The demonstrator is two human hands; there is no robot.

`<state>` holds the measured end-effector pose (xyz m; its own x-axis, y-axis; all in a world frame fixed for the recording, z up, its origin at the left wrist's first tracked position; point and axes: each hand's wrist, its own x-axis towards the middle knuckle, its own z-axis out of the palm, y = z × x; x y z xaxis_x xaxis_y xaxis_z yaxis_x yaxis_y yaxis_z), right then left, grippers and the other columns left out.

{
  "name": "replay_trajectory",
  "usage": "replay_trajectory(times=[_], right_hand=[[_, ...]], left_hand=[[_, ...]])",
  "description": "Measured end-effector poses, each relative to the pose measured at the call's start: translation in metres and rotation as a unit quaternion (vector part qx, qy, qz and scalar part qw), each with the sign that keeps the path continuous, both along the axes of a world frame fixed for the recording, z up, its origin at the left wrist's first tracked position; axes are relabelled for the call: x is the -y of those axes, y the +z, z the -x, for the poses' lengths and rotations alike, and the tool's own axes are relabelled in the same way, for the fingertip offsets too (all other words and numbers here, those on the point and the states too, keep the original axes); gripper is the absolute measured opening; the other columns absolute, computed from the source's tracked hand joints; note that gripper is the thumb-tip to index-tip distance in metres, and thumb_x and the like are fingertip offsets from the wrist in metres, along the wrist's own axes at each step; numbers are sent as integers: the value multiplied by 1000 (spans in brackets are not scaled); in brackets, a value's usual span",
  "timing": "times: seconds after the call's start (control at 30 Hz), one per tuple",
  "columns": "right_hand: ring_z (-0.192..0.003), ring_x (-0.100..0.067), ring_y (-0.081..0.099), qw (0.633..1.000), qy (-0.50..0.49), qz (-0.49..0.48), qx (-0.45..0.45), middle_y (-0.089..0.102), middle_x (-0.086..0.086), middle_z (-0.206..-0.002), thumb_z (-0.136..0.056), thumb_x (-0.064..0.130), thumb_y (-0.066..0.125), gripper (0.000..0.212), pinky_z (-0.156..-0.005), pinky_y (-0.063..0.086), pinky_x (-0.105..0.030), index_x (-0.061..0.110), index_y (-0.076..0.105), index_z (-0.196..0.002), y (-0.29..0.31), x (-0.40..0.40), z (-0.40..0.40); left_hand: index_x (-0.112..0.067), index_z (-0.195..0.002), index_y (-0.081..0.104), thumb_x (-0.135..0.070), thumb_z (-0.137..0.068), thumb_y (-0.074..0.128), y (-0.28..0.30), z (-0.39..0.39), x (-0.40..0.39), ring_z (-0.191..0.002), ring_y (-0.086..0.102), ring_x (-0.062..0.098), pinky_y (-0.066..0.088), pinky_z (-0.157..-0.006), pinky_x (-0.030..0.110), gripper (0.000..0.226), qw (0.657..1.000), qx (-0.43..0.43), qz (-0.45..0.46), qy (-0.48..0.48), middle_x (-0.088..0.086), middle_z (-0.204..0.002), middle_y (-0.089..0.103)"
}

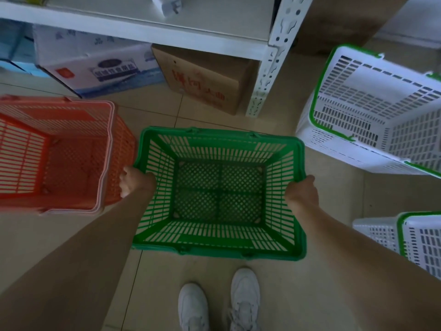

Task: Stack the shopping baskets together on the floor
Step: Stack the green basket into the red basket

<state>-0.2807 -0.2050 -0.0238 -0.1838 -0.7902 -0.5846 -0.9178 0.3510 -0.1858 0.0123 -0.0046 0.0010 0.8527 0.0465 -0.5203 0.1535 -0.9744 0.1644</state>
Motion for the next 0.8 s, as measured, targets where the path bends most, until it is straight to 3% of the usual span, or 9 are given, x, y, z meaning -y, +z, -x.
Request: replay_trajectory(times=[0.2, 0.37, 0.67, 0.8], right_hand=[[-104, -41, 61, 999, 31, 28, 4, 58, -23, -122, -94, 20, 34, 43, -88, 52, -52, 7, 34, -135, 17, 6, -6], [-97, -40, 64, 993, 65, 97, -1, 62, -20, -112, -97, 26, 39, 36, -80, 54, -49, 5, 42, -125, 47, 13, -16], [-84, -37, 65, 972, 123, 199, 3, 65, -19, -100, -98, 32, 47, 36, -63, 44, -38, 2, 49, -117, 137, 32, -45], [-74, -34, 61, 964, 144, 222, -8, 64, -18, -93, -97, 35, 47, 38, -58, 39, -35, 2, 51, -116, 187, 38, -61]], left_hand=[[-2, -140, 32, -18, -91, 53, 13, 7, -1, -134, 38, 40, 37, -104, 52, 56, 999, 39, -24, 28, 23, -144, 39], [-2, -139, 33, -19, -91, 52, 41, 2, 1, -132, 41, 41, 38, -101, 53, 54, 996, 70, -29, 35, 24, -141, 42], [-4, -135, 40, -21, -89, 55, 126, -20, 9, -131, 43, 39, 35, -104, 51, 51, 993, 96, -1, 68, 21, -139, 47], [-4, -146, 29, -15, -94, 47, 170, -28, 9, -140, 32, 39, 25, -113, 50, 56, 994, 90, 27, 60, 23, -150, 34]])
